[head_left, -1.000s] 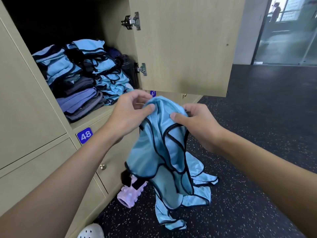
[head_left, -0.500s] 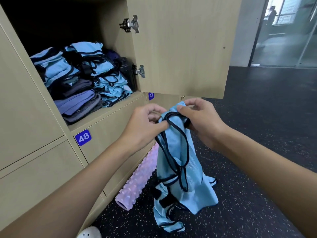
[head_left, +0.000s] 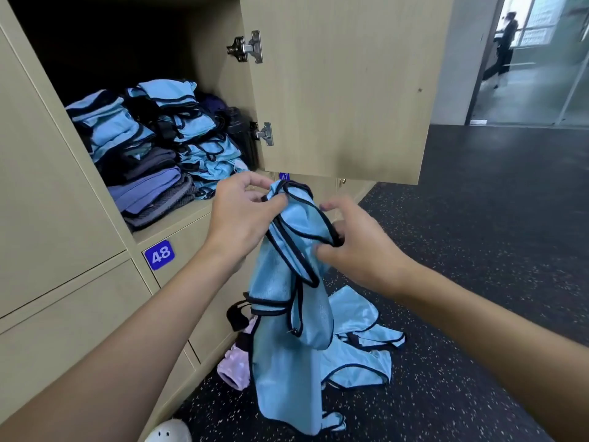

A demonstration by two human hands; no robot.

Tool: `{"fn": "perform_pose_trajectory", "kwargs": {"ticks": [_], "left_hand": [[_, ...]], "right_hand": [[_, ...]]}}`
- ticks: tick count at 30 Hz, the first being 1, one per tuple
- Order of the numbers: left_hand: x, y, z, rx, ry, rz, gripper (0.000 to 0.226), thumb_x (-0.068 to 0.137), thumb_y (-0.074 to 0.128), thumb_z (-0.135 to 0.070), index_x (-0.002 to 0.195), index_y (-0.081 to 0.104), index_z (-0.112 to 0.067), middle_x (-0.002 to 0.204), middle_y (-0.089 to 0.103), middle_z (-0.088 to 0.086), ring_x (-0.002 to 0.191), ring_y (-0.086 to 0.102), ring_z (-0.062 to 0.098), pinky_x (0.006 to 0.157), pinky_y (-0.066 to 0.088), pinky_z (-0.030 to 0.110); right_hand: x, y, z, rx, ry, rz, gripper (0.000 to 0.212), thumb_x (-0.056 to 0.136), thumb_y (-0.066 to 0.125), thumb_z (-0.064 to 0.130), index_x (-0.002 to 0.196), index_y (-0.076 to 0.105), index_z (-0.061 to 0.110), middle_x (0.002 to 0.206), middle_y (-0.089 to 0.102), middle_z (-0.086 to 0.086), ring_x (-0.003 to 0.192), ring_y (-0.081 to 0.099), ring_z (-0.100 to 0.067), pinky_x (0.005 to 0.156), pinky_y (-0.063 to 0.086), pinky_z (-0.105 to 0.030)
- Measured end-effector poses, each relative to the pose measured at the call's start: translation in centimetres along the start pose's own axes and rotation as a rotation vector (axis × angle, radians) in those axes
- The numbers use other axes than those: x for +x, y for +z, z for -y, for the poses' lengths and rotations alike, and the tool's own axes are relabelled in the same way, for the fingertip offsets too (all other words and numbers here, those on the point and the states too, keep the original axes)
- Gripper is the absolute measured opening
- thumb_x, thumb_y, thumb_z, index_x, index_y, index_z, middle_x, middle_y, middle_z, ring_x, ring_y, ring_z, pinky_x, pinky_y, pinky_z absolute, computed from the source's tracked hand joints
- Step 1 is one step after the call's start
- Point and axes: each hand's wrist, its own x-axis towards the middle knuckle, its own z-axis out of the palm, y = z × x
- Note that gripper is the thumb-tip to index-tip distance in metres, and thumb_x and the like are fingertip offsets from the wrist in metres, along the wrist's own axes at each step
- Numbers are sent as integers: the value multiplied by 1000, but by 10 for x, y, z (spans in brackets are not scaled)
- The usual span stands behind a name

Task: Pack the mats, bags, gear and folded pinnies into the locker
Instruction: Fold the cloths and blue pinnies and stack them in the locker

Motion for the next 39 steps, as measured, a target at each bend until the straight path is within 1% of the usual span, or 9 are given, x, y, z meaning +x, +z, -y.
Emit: {"fn": "perform_pose_trajectory", "kwargs": {"ticks": [6, 11, 17, 24, 27, 31, 33, 35, 39], "left_hand": [[0, -7, 5, 250, 18, 146, 18, 91, 69, -25, 107, 64, -18, 103, 64, 3, 74, 57, 6, 61, 47, 10], [-19, -4, -1, 252, 88, 529, 34, 79, 79, -38, 109, 65, -28, 103, 68, -2, 85, 63, 3, 80, 51, 21], [-18, 3, 7, 247, 261, 392, 21, 79, 81, -9, 92, 66, -15, 87, 70, 8, 72, 60, 8, 70, 52, 27], [-13, -4, 0, 176, 351, 289, 17, 89, 72, -8, 78, 59, -8, 74, 64, 21, 63, 52, 18, 59, 44, 35], [-15, -5, -11, 124, 402, 257, 24, 91, 70, -7, 74, 53, -14, 63, 51, 18, 58, 41, 15, 53, 33, 26], [-16, -6, -16, 151, 413, 192, 21, 92, 69, -10, 79, 53, -11, 64, 53, 4, 55, 43, 9, 51, 34, 19], [-13, -7, -13, 190, 393, 138, 18, 93, 69, -14, 84, 54, -12, 67, 54, -3, 55, 45, 2, 53, 36, 16], [-11, -9, -12, 237, 386, 154, 18, 87, 75, -26, 94, 59, -18, 77, 59, -8, 64, 51, -1, 61, 40, 14], [-16, -11, -12, 371, 399, 275, 24, 80, 81, -39, 95, 73, -23, 85, 67, -5, 73, 59, 3, 67, 46, 17]], "right_hand": [[7, -8, 11, 536, 115, -89, 36, 95, 59, 1, 124, 43, 17, 91, 57, -26, 48, 62, -18, 50, 53, -26], [10, -9, 12, 818, 227, -86, 12, 98, 49, -6, 100, 57, 3, 77, 60, -17, 53, 68, -21, 54, 58, -28], [11, -16, 13, 940, 214, -81, 9, 97, 49, -7, 102, 57, -10, 79, 66, -24, 65, 73, -28, 66, 62, -28], [10, -28, 8, 749, 118, -28, 14, 88, 67, -2, 101, 63, -6, 85, 63, -16, 73, 67, -20, 78, 59, -28], [7, -24, 4, 348, 26, -34, 10, 87, 71, 8, 92, 68, 0, 72, 49, -7, 64, 50, -12, 62, 45, -20], [6, -19, 4, 237, -2, -98, 21, 95, 62, 19, 94, 63, -2, 68, 50, -2, 53, 40, -6, 50, 34, -18], [7, -15, 7, 241, -33, -102, 25, 95, 61, 23, 102, 64, -1, 87, 69, -16, 70, 61, -14, 65, 51, -32], [6, -12, 9, 254, -44, -110, 31, 91, 64, 25, 97, 61, -4, 92, 69, -22, 74, 60, -21, 68, 50, -43], [2, -7, 9, 285, -82, -103, 20, 92, 66, 15, 79, 55, 5, 64, 43, -3, 49, 31, -3, 46, 27, -15]]}}
